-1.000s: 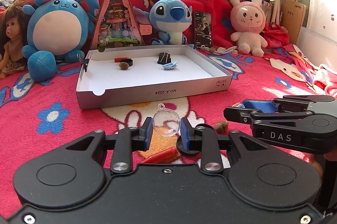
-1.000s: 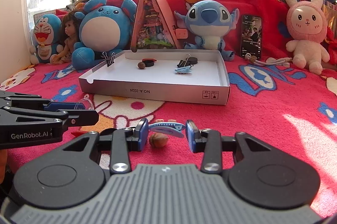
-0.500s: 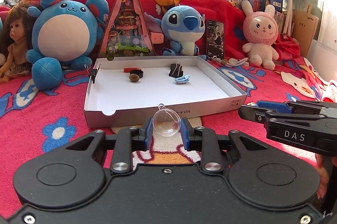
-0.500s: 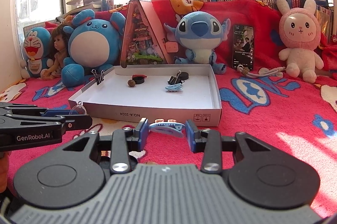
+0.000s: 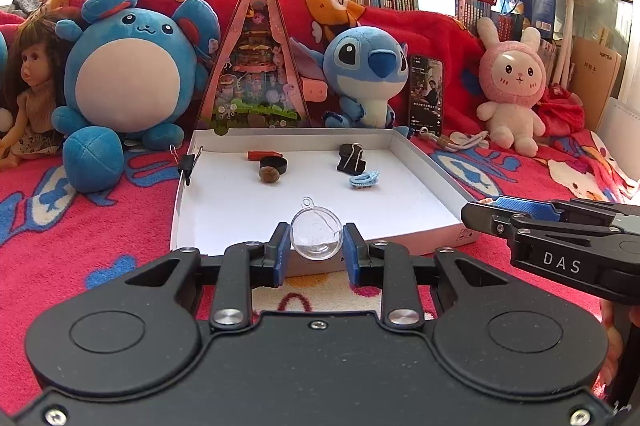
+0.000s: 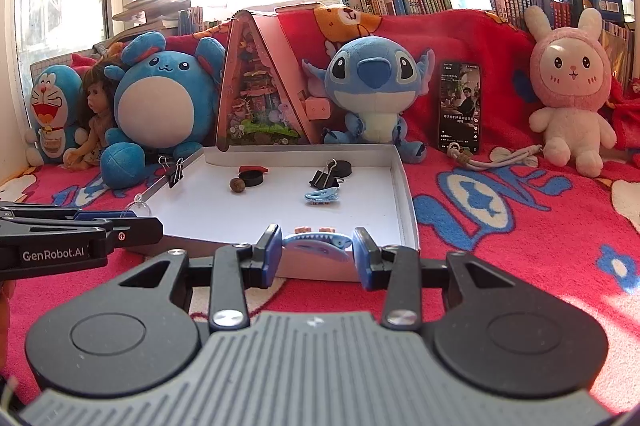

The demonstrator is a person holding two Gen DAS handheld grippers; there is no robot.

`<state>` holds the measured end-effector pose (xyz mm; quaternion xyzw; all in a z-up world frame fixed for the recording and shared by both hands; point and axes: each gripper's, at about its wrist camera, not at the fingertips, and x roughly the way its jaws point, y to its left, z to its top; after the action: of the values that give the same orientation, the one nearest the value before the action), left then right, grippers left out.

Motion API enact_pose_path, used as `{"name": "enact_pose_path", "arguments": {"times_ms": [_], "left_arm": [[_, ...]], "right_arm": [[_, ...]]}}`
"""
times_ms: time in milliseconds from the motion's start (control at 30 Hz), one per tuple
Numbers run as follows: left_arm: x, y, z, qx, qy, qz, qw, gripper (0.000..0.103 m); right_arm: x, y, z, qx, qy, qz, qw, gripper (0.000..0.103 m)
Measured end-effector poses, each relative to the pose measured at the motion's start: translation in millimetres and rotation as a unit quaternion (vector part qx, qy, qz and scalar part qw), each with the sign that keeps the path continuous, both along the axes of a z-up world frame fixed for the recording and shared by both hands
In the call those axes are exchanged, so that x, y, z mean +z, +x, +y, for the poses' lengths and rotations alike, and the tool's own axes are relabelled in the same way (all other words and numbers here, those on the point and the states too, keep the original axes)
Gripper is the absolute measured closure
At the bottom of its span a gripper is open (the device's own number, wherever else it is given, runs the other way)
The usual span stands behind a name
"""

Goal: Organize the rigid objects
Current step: 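Carry the clear ball with the left tool toward the box while the right carries the blue clip, then lower the clear ball into the box with the left tool while the right lowers the blue clip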

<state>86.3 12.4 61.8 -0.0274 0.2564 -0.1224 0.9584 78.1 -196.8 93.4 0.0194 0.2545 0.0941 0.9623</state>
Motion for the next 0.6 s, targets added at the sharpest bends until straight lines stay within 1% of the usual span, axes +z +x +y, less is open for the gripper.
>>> {"name": "enact_pose_path", "arguments": {"times_ms": [133, 600], "left_arm": [[0.8, 8.8, 0.4, 0.001, -0.006, 0.005, 1.0, 0.077], [1.0, 38.9, -0.7, 0.01, -0.006, 0.014, 0.9998, 0.077]], "right_arm": [[0.8, 8.3, 1.8, 0.0, -0.001, 0.0, 1.0, 0.059], [-4.7, 32.8, 8.4, -0.003, -0.002, 0.008, 1.0, 0.059]]}}
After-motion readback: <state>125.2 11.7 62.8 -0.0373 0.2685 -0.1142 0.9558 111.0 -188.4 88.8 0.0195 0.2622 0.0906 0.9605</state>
